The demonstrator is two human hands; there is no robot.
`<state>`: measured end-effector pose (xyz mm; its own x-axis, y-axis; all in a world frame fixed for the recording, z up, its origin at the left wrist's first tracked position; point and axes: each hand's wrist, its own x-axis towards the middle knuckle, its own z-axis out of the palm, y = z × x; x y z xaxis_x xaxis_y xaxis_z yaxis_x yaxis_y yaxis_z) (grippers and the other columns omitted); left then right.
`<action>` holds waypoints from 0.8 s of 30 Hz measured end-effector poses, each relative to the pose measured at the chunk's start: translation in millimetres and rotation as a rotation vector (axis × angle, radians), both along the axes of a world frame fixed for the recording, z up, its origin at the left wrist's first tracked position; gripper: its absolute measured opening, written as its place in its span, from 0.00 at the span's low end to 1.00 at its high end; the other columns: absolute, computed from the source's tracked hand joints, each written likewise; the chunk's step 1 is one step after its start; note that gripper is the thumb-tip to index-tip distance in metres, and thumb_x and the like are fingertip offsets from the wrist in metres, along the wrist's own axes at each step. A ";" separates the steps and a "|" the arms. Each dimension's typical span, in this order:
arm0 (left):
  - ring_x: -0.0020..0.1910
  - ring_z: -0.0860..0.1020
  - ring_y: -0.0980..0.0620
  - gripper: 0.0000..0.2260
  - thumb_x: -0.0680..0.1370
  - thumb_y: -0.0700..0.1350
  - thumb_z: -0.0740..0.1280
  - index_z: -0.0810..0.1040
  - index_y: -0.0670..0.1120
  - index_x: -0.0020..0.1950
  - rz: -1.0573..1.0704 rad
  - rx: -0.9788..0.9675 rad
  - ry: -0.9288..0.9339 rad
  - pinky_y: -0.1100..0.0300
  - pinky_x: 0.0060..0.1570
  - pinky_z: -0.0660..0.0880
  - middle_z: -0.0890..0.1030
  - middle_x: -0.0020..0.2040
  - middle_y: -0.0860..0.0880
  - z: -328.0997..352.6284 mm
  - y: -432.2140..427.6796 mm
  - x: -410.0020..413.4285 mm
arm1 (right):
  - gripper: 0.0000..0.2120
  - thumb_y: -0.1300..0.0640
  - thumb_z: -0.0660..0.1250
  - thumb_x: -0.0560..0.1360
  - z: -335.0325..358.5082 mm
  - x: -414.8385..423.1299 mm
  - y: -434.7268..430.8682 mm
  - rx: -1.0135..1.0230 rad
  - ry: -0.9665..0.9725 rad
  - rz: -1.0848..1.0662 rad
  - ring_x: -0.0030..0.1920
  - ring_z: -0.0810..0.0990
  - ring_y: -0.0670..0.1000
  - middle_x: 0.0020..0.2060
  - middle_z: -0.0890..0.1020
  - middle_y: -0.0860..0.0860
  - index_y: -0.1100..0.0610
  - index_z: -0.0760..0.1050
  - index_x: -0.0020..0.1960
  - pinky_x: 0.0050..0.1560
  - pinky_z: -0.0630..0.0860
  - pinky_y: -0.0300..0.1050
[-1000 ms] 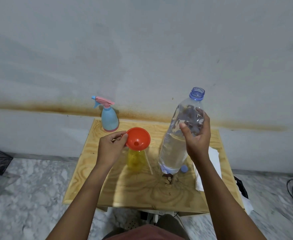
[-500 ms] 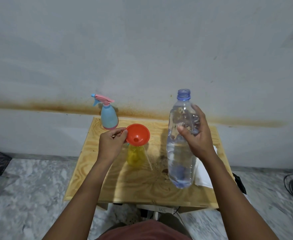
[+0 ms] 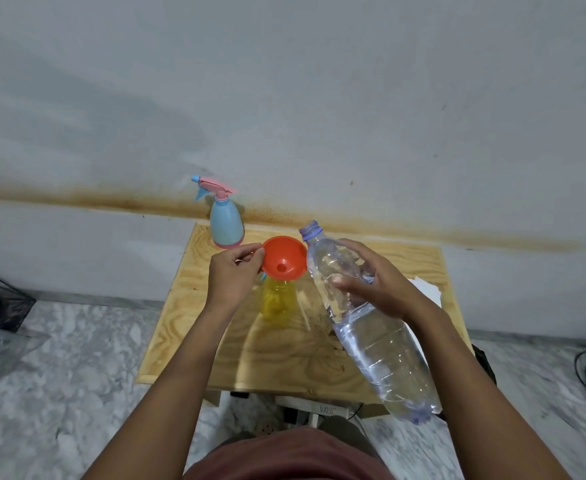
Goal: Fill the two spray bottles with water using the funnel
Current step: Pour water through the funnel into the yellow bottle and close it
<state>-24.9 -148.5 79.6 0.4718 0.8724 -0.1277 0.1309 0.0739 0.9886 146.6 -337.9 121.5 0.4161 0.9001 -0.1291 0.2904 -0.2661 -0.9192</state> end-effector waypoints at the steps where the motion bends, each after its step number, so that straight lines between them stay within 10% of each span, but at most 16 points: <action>1: 0.48 0.84 0.50 0.06 0.77 0.41 0.72 0.84 0.52 0.49 -0.002 -0.001 0.000 0.49 0.56 0.81 0.84 0.42 0.51 0.1 -0.3 1.0 | 0.30 0.41 0.75 0.70 -1.3 0.2 0.9 -0.015 0.006 0.011 0.59 0.80 0.45 0.66 0.75 0.40 0.34 0.68 0.69 0.44 0.82 0.42; 9: 0.47 0.84 0.51 0.09 0.77 0.41 0.72 0.84 0.43 0.56 -0.006 0.001 0.020 0.49 0.55 0.81 0.84 0.41 0.52 0.1 -2.6 8.3 | 0.26 0.46 0.73 0.73 4.3 2.1 4.2 -0.123 -0.053 0.068 0.44 0.81 0.35 0.60 0.78 0.42 0.36 0.68 0.67 0.38 0.77 0.31; 16: 0.47 0.84 0.49 0.09 0.77 0.41 0.72 0.84 0.43 0.57 0.012 0.011 0.030 0.49 0.54 0.82 0.84 0.41 0.51 -0.8 -1.7 7.4 | 0.34 0.36 0.75 0.66 -1.1 8.6 5.2 -0.227 0.034 0.088 0.46 0.86 0.56 0.49 0.83 0.57 0.36 0.69 0.69 0.45 0.84 0.57; 24: 0.47 0.85 0.48 0.07 0.77 0.41 0.72 0.85 0.45 0.54 0.020 0.010 0.018 0.48 0.55 0.81 0.84 0.39 0.52 -0.6 -1.2 5.8 | 0.33 0.33 0.75 0.65 -2.7 12.4 7.7 -0.306 0.058 0.116 0.45 0.85 0.63 0.47 0.83 0.62 0.33 0.69 0.68 0.46 0.83 0.64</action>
<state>-19.0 -149.7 78.9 0.4515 0.8831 -0.1275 0.1469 0.0673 0.9869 159.0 -330.3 118.9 0.2974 0.8566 -0.4218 0.2842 -0.5011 -0.8174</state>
